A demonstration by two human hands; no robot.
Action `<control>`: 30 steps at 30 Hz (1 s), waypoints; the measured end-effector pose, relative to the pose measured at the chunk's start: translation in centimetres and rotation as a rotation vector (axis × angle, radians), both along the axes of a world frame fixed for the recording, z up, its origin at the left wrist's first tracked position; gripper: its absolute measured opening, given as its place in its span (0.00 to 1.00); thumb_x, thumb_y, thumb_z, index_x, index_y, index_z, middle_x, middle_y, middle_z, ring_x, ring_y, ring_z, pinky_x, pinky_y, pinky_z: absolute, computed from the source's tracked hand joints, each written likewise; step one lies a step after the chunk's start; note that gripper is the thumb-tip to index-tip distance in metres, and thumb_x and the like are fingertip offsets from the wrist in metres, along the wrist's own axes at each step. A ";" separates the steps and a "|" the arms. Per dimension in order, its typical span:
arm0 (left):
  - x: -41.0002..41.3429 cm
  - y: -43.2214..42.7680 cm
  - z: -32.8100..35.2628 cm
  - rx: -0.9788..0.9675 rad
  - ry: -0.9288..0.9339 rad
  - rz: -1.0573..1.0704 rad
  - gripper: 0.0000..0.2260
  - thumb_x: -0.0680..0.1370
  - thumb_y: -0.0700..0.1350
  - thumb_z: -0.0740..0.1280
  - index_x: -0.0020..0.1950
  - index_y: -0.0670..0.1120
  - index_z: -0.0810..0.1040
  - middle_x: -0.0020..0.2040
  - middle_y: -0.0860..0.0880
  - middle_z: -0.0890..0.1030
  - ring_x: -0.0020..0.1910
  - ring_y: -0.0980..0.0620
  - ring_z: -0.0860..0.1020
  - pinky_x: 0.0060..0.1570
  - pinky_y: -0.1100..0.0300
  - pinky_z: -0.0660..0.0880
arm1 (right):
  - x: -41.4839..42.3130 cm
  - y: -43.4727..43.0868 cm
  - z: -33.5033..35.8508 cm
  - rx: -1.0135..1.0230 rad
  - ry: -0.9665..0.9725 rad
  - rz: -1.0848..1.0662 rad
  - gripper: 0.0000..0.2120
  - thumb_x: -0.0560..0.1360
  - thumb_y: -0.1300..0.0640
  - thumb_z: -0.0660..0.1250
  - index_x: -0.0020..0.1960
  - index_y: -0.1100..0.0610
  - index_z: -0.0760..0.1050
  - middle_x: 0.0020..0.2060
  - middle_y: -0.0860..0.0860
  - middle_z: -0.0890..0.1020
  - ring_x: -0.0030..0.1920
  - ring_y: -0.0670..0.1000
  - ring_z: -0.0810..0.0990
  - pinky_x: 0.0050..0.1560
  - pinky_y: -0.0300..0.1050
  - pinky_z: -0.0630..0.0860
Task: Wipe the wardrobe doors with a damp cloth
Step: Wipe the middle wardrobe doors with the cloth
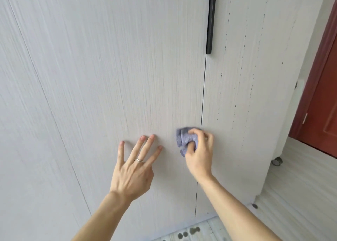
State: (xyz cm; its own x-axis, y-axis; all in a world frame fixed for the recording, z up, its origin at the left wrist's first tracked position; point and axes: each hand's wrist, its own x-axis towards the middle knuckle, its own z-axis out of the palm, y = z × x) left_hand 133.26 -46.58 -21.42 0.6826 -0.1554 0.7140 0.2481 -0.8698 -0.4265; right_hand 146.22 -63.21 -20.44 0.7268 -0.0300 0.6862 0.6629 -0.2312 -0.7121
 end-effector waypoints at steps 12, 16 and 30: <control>-2.7 2.4 -3.4 -0.031 0.058 0.025 0.29 0.73 0.46 0.62 0.76 0.53 0.72 0.82 0.47 0.59 0.78 0.45 0.61 0.73 0.29 0.50 | -0.9 0.4 2.9 0.099 0.103 0.007 0.18 0.73 0.70 0.62 0.56 0.53 0.77 0.53 0.52 0.71 0.48 0.27 0.69 0.49 0.23 0.63; -2.8 2.2 -4.3 -0.073 0.065 0.016 0.33 0.73 0.43 0.68 0.78 0.53 0.68 0.82 0.47 0.56 0.81 0.45 0.57 0.74 0.30 0.48 | -0.3 1.1 3.9 0.151 0.014 -0.018 0.17 0.75 0.68 0.62 0.59 0.53 0.77 0.53 0.52 0.70 0.50 0.29 0.69 0.51 0.22 0.63; -7.2 2.6 -10.5 -0.291 0.232 0.112 0.34 0.69 0.43 0.73 0.75 0.52 0.72 0.83 0.48 0.53 0.81 0.47 0.56 0.72 0.29 0.51 | -5.7 0.2 -16.4 -0.346 0.857 0.249 0.16 0.73 0.67 0.65 0.49 0.46 0.79 0.42 0.45 0.83 0.41 0.46 0.80 0.39 0.35 0.73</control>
State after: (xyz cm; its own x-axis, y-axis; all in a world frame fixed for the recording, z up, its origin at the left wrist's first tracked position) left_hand 126.11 -43.94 -31.95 0.8327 0.1159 0.5415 0.2746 -0.9356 -0.2220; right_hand 140.57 -62.99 -36.84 0.9442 0.2979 -0.1404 0.0063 -0.4426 -0.8967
